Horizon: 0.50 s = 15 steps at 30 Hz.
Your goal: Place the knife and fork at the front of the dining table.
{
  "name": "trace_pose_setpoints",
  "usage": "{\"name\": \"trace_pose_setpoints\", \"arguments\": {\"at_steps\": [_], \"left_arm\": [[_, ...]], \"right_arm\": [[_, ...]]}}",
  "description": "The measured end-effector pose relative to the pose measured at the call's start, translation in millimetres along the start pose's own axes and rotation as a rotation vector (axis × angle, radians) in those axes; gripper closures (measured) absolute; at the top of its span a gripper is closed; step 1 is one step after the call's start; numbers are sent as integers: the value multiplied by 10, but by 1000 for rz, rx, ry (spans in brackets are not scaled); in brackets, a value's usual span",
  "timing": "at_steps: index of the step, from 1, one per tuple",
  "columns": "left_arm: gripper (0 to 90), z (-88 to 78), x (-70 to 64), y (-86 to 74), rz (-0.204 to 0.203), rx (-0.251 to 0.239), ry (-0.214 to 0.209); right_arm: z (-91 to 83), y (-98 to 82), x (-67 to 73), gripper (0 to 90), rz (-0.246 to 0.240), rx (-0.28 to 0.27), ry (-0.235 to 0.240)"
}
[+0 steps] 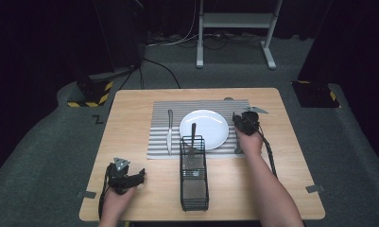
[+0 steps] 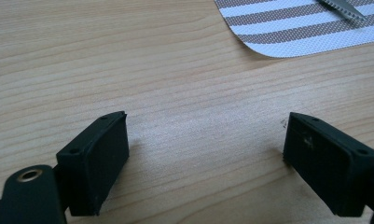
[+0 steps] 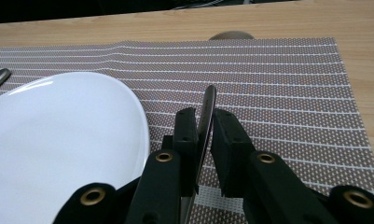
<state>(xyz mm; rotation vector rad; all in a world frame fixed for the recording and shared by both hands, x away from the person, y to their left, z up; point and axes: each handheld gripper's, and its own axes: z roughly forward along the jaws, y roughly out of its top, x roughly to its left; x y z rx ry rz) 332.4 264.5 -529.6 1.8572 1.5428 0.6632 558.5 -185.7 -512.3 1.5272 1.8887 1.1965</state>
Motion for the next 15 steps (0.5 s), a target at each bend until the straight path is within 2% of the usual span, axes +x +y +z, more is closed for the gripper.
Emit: {"name": "trace_pose_setpoints", "arguments": {"at_steps": [9,15], "left_arm": [[141,-1,3,-1,-2,-1,-3],[141,0,1,0,1,0,-1]], "right_arm": [[9,4,4,777,7,26,-9],[-25,15,25,734,-3,17,-10]]}}
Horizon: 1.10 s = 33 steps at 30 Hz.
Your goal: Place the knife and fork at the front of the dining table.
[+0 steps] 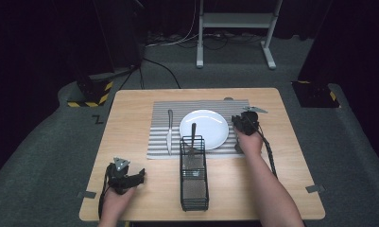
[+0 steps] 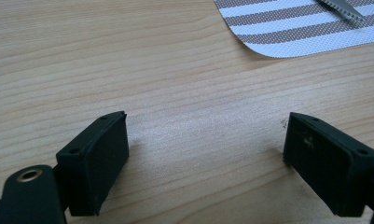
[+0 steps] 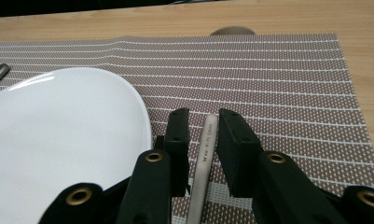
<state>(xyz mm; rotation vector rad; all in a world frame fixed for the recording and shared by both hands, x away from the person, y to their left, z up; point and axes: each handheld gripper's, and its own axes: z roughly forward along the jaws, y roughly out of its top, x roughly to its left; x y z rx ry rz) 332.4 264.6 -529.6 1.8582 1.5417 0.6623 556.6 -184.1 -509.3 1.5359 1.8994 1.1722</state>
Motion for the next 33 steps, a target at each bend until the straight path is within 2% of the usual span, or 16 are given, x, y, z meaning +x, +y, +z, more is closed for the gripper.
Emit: {"name": "trace_pose_setpoints", "arguments": {"at_steps": [9,12,20,28,33], "left_arm": [[140,1,-4,1,5,3,4],[138,1,-2,2,8,3,2],[137,1,-2,1,8,3,2],[137,1,-2,1,9,3,2],[137,2,-2,2,9,3,2]], "right_arm": [[-249,-15,89,615,-67,-58,-21],[-386,-64,118,555,-65,-83,-18],[-774,-186,256,397,-125,-180,-57],[-1129,-312,398,353,-150,-268,-52],[-1304,-359,473,318,-147,-311,-35]]}}
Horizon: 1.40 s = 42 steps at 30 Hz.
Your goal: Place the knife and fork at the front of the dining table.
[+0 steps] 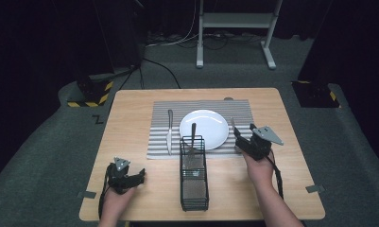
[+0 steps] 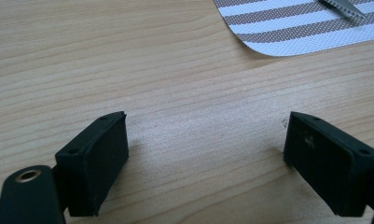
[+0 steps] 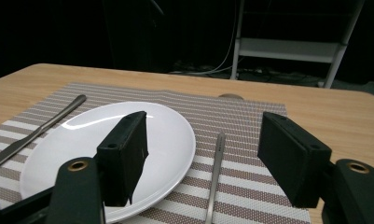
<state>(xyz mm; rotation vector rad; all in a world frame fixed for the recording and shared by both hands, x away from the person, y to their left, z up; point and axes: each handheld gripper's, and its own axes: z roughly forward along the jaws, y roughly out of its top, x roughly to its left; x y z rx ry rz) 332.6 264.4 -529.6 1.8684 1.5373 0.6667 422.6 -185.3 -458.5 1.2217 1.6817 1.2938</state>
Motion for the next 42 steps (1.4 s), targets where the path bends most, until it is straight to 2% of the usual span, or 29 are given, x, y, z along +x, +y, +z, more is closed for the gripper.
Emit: {"name": "trace_pose_setpoints", "arguments": {"at_steps": [6,11,15,17,19,24,30,37,40,42], "left_arm": [[137,0,0,0,0,0,0],[137,0,0,0,0,0,0],[137,0,0,0,0,0,-1],[137,0,0,0,0,0,0],[137,1,0,0,1,-1,-1],[137,0,0,0,0,0,0],[137,0,0,0,0,0,0],[135,4,2,4,5,0,-5],[134,4,2,4,5,0,-5],[134,5,2,4,5,0,-6]], "right_arm": [[-198,38,107,245,-6,-34,-15],[-344,66,199,250,-33,-73,-5],[-435,87,262,259,-31,-97,20],[-473,99,289,354,-22,-103,47],[-496,117,327,366,-8,-104,83],[-503,194,496,369,-13,-114,136],[-414,273,727,386,-8,-109,203],[-294,369,1013,317,-35,-90,276],[-255,423,1132,312,-49,-103,316],[-232,448,1193,346,-50,-118,327]]}}
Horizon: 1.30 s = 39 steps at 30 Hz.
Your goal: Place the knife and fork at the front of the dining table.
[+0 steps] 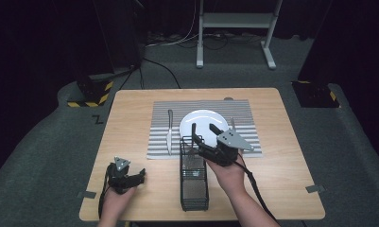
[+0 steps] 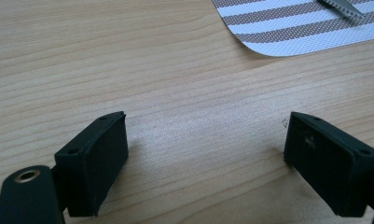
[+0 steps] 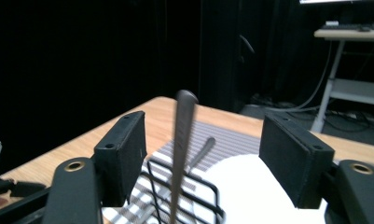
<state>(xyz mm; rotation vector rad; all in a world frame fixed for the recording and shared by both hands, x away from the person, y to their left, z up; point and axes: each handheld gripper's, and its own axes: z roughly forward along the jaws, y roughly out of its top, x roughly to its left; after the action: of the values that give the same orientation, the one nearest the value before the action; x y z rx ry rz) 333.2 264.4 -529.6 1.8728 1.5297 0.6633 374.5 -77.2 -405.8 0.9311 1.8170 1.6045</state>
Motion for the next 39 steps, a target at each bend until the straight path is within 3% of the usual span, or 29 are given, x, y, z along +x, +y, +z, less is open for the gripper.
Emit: {"name": "trace_pose_setpoints", "arguments": {"at_steps": [5,10,20,25,30,39], "left_arm": [[134,0,0,0,0,0,0],[134,0,1,0,0,0,0],[134,0,1,0,0,0,0],[134,0,0,0,0,0,0],[134,0,0,0,0,0,0],[134,0,0,0,0,0,0]], "right_arm": [[125,16,41,424,-3,3,1],[245,1,14,538,24,33,15],[267,-3,68,761,-19,51,32],[224,-12,107,780,-16,31,65],[147,3,167,792,-53,-2,79],[-57,165,199,792,-59,-83,103]]}}
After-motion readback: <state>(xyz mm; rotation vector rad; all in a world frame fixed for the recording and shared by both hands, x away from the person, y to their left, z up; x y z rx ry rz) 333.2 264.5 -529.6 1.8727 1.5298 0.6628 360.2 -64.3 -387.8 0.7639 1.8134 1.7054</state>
